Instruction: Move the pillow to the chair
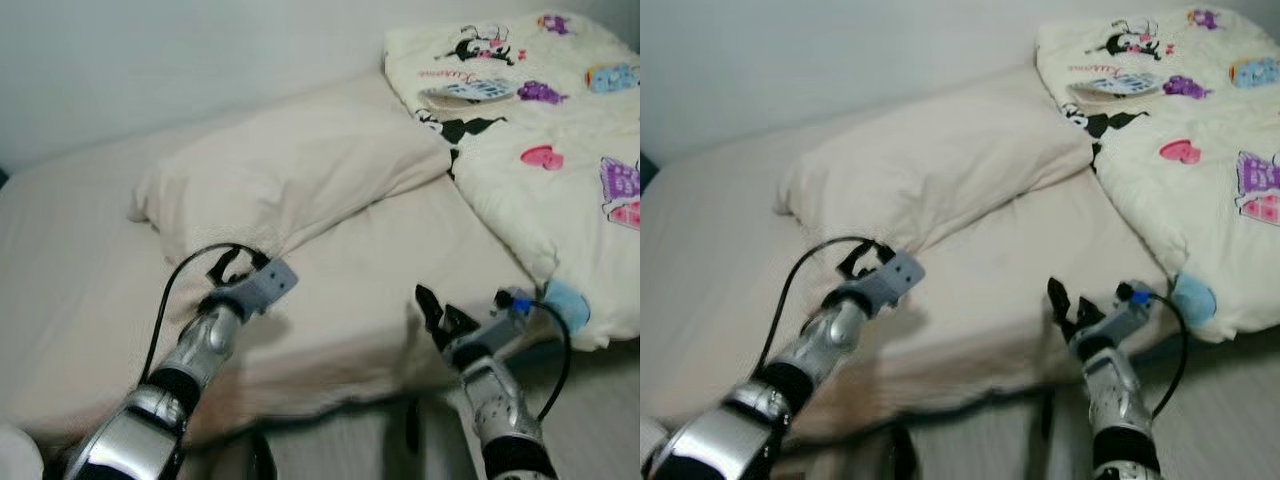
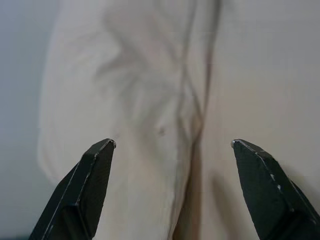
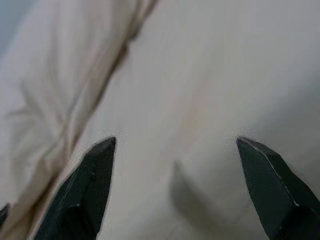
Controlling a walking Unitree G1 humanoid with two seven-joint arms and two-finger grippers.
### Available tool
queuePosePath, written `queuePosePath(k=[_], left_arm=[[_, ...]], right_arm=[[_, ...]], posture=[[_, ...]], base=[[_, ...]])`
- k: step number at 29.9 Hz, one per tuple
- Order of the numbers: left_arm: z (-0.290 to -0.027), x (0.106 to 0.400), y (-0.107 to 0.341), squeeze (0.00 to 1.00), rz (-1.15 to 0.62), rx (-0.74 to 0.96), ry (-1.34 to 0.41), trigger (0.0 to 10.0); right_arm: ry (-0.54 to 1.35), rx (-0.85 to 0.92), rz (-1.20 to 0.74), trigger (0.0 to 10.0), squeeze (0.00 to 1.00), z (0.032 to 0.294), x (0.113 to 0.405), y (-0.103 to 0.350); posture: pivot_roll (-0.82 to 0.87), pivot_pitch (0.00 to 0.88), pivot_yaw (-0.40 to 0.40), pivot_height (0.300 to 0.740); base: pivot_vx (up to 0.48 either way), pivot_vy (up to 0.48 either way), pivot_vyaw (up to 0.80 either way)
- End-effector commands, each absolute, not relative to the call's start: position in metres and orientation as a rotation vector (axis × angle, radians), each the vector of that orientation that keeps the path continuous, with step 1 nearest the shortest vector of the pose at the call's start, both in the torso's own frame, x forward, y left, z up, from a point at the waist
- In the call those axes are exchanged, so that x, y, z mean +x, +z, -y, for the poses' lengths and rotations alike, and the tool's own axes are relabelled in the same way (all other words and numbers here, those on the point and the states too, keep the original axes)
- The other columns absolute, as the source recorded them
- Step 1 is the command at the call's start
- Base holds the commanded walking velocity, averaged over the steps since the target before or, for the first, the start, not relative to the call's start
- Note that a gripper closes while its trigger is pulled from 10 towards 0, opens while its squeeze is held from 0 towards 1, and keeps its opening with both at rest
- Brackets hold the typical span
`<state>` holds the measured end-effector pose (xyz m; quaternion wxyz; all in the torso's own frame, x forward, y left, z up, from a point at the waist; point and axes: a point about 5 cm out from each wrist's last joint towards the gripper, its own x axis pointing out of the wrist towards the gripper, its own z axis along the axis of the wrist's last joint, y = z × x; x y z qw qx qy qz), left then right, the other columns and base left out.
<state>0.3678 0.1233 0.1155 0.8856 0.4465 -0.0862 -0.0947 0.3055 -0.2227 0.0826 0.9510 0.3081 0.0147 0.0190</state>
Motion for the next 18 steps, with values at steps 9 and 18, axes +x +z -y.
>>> queuePosePath(k=[9,18], left_arm=[[-0.163,0.391,0.159,0.0,0.209,1.075,-0.03,10.0],[-0.192,0.397,0.164,0.0,0.082,1.237,0.022,10.0]], right_arm=[[0.074,0.626,0.038,10.0,0.0,0.219,0.285,0.128],[0.11,0.608,0.1,10.0,0.0,0.217,0.269,0.183]], posture=[[-0.13,0.443,0.214,0.525],[-0.16,0.528,0.214,0.525]], base=[[0.0,0.0,0.0],[0.0,0.0,0.0]])
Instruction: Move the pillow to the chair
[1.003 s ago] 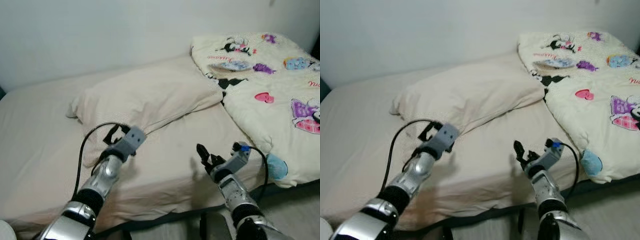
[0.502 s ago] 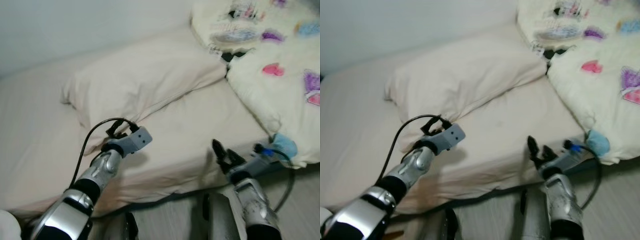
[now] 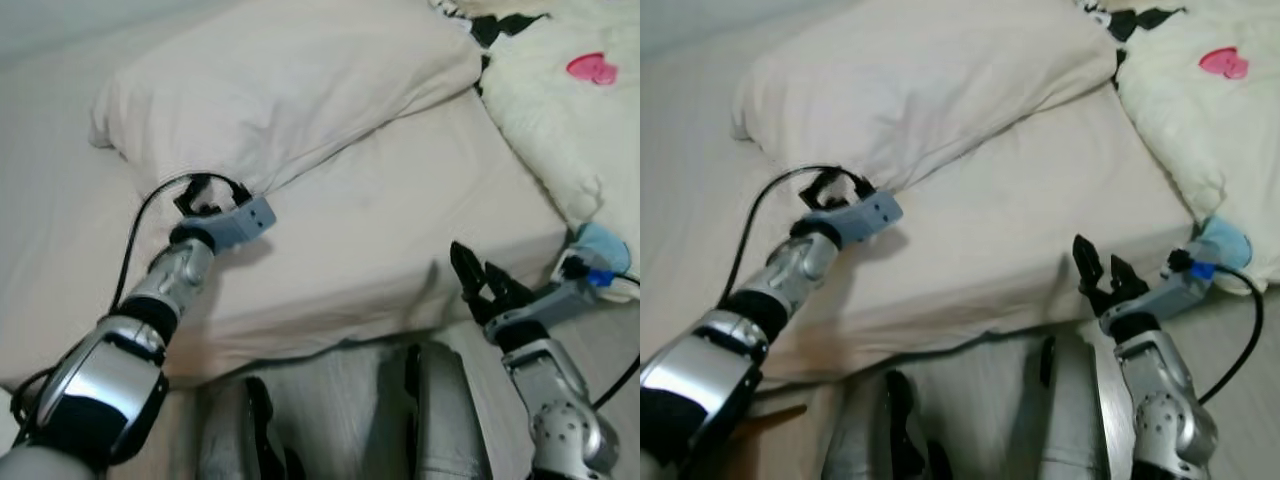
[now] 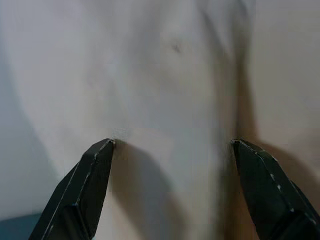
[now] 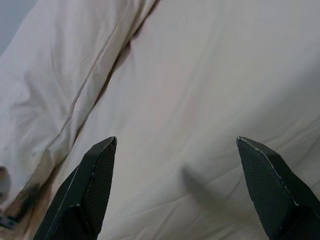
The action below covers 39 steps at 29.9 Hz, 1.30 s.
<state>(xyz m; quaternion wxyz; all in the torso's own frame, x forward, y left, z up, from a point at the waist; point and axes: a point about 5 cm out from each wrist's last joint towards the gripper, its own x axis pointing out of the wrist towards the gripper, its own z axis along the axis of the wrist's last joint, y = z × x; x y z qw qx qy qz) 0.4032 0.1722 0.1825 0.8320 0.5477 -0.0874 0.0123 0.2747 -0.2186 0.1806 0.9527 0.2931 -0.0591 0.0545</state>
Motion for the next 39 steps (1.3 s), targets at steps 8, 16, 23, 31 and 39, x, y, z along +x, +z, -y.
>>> queuePosePath(k=[8,16,23,31,39], left_arm=[[-0.204,0.397,0.164,0.0,0.017,1.264,0.054,10.0],[-0.204,0.406,0.205,0.0,0.182,1.139,0.248,10.0],[-0.195,0.414,0.249,0.0,0.328,1.097,0.362,10.0],[-0.197,0.415,0.248,0.0,0.296,1.158,0.356,4.2],[-0.218,0.413,0.263,0.0,0.291,1.13,0.436,0.0]], right_arm=[[0.1,0.593,0.117,10.0,0.0,0.222,0.261,0.2],[0.097,0.591,0.098,10.0,0.0,0.22,0.252,0.211],[0.118,0.595,0.105,10.0,0.0,0.215,0.248,0.224],[0.136,0.603,0.119,10.0,0.0,0.211,0.246,0.236],[0.145,0.611,0.134,10.0,0.0,0.21,0.245,0.246]], posture=[[-0.18,0.558,0.214,0.525],[-0.21,0.585,0.196,0.525],[-0.23,0.607,0.187,0.525],[-0.24,0.62,0.183,0.525],[-0.24,0.616,0.185,0.525]], base=[[0.0,0.0,0.0],[0.0,0.0,0.0],[0.0,0.0,0.0],[0.0,0.0,0.0],[0.0,0.0,0.0]])
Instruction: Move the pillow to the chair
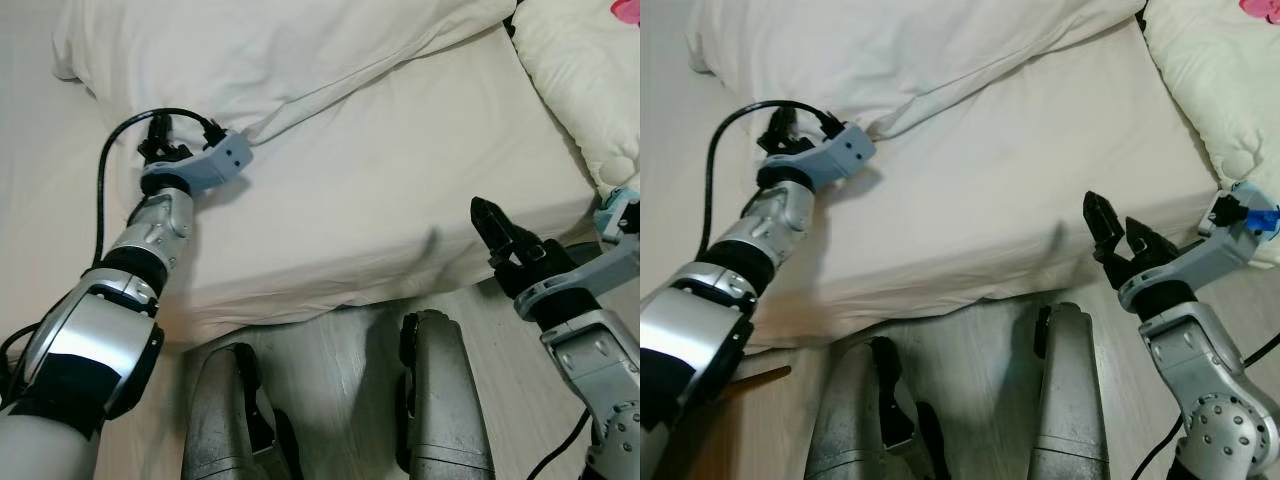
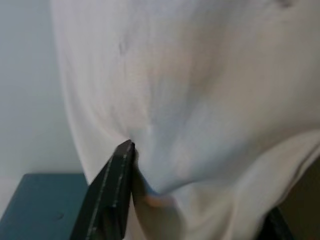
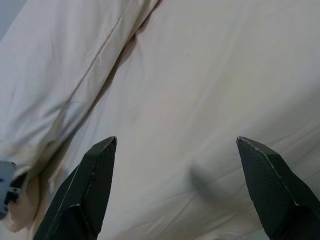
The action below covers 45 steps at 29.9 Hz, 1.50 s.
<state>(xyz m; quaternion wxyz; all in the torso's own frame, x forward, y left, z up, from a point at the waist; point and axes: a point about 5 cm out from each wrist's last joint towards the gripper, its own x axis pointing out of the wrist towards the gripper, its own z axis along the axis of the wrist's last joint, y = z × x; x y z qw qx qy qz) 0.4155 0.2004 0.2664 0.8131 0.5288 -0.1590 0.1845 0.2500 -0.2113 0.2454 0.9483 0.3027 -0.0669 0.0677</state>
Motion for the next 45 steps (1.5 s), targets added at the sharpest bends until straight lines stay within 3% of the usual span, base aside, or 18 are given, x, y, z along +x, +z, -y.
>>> queuePosePath(k=[1,15,19,22,25,27,33,36,43,44,45], left_arm=[[-0.218,0.413,0.265,0.0,0.296,1.132,0.44,0.0],[-0.229,0.411,0.276,0.0,0.324,1.013,0.456,0.0],[-0.238,0.407,0.274,0.0,0.332,0.78,0.471,0.0],[-0.24,0.407,0.283,0.0,0.354,0.486,0.406,0.0],[-0.24,0.407,0.288,0.0,0.377,0.451,0.382,0.0],[-0.253,0.399,0.315,0.0,0.492,0.428,0.413,0.0],[-0.27,0.376,0.355,0.0,0.708,0.272,0.416,0.0],[-0.266,0.365,0.353,0.0,0.763,0.194,0.394,0.0],[-0.228,0.346,0.315,0.0,0.73,-0.062,0.207,0.0],[-0.215,0.342,0.3,0.0,0.695,-0.101,0.143,8.2],[-0.201,0.337,0.286,0.0,0.66,-0.135,0.086,10.0]], right_arm=[[0.145,0.613,0.133,10.0,0.0,0.21,0.245,0.246],[0.18,0.621,0.17,10.0,0.0,0.207,0.257,0.253],[0.198,0.623,0.219,10.0,0.0,0.206,0.268,0.261],[0.217,0.632,0.226,10.0,0.0,0.203,0.281,0.259],[0.225,0.636,0.229,10.0,0.0,0.201,0.285,0.259],[0.258,0.638,0.254,10.0,0.0,0.197,0.3,0.263],[0.375,0.664,0.346,10.0,0.0,0.182,0.327,0.283],[0.407,0.662,0.37,10.0,0.0,0.176,0.336,0.288],[0.472,0.671,0.417,10.0,0.0,0.17,0.356,0.294],[0.486,0.669,0.422,10.0,0.0,0.167,0.358,0.296],[0.498,0.668,0.427,10.0,0.0,0.165,0.36,0.297]], posture=[[-0.24,0.611,0.187,0.525],[-0.23,0.484,0.214,0.525],[-0.22,0.394,0.232,0.525],[-0.19,0.296,0.227,0.525],[-0.19,0.281,0.224,0.525],[-0.14,0.171,0.197,0.525],[-0.1,0.056,0.163,0.535],[-0.08,0.0,0.143,0.544],[-0.04,0.0,0.106,0.568],[-0.03,0.0,0.094,0.573],[-0.03,0.0,0.09,0.578]], base=[[0.0,0.0,0.0],[0.0,0.0,0.0],[0.0,0.0,0.0],[0.0,0.0,0.0],[0.0,0.0,0.0],[0.0,0.0,0.0],[0.0,0.0,0.0],[0.0,0.0,0.0],[0.0,0.0,0.0],[0.0,0.0,0.0],[0.0,0.0,0.0]])
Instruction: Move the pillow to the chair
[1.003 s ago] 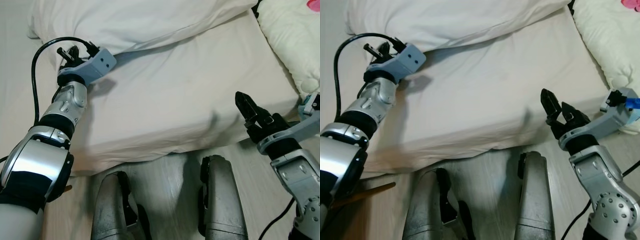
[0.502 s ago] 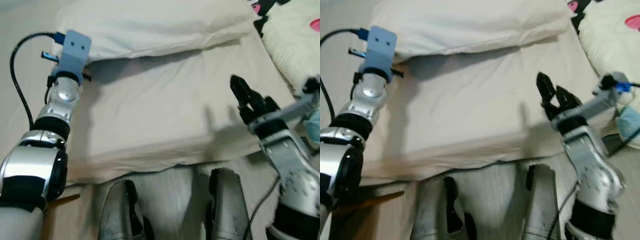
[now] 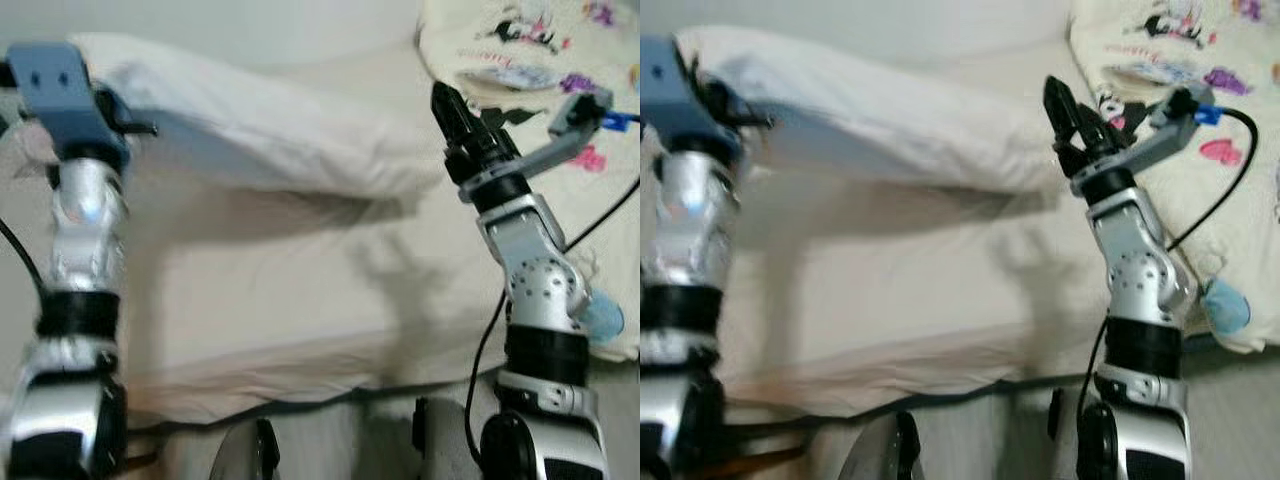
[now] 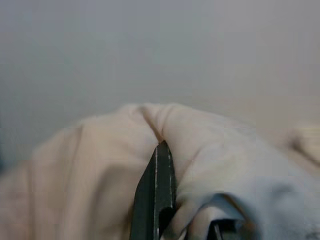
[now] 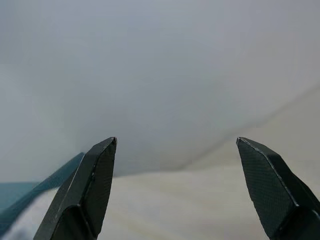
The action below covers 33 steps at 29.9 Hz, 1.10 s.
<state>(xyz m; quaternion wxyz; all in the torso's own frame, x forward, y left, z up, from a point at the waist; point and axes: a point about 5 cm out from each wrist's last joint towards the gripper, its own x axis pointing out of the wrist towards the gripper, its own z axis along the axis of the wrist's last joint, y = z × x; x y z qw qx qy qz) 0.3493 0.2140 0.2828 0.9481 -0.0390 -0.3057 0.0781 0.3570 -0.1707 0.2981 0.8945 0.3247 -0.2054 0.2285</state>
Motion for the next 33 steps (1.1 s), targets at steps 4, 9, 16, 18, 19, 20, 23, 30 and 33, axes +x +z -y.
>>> queuePosePath(k=[4,9,16,18,19,20,23,30,33], left_arm=[[-0.171,0.322,0.255,0.0,0.569,-0.211,-0.022,10.0],[-0.144,0.316,0.238,0.0,0.485,-0.223,-0.107,10.0],[-0.129,0.313,0.242,0.0,0.468,-0.284,-0.191,10.0],[-0.129,0.315,0.249,0.0,0.482,-0.287,-0.195,10.0],[-0.129,0.315,0.249,0.0,0.482,-0.287,-0.195,10.0],[-0.131,0.319,0.262,0.0,0.523,-0.276,-0.199,10.0],[-0.133,0.324,0.282,0.0,0.578,-0.257,-0.209,10.0],[-0.133,0.324,0.282,0.0,0.578,-0.257,-0.209,10.0],[-0.133,0.324,0.282,0.0,0.578,-0.257,-0.209,10.0]], right_arm=[[0.526,0.662,0.436,10.0,0.0,0.158,0.364,0.298],[0.545,0.673,0.424,10.0,0.0,0.149,0.369,0.292],[0.56,0.697,0.365,10.0,0.0,0.136,0.369,0.267],[0.57,0.684,0.353,10.0,0.0,0.133,0.369,0.263],[0.57,0.684,0.353,10.0,0.0,0.133,0.369,0.263],[0.589,0.688,0.343,10.0,0.0,0.132,0.368,0.261],[0.571,0.6,0.293,10.0,0.0,0.133,0.37,0.256],[0.571,0.6,0.293,10.0,0.0,0.133,0.37,0.256],[0.571,0.6,0.293,10.0,0.0,0.133,0.37,0.256]], posture=[[-0.02,0.0,0.083,0.592],[-0.01,0.0,0.074,0.611],[-0.02,0.0,0.074,0.64],[-0.02,0.0,0.074,0.65],[-0.02,0.0,0.074,0.65],[-0.02,0.0,0.08,0.659],[-0.03,0.0,0.081,0.674],[-0.03,0.0,0.081,0.674],[-0.03,0.0,0.081,0.678]], base=[[0.0,0.0,0.0],[0.0,0.0,0.0],[0.0,0.0,0.0],[0.0,0.0,0.0],[0.0,0.0,0.0],[0.0,0.0,0.0],[0.0,0.0,0.0],[0.0,0.0,0.0],[0.0,0.0,0.0]])
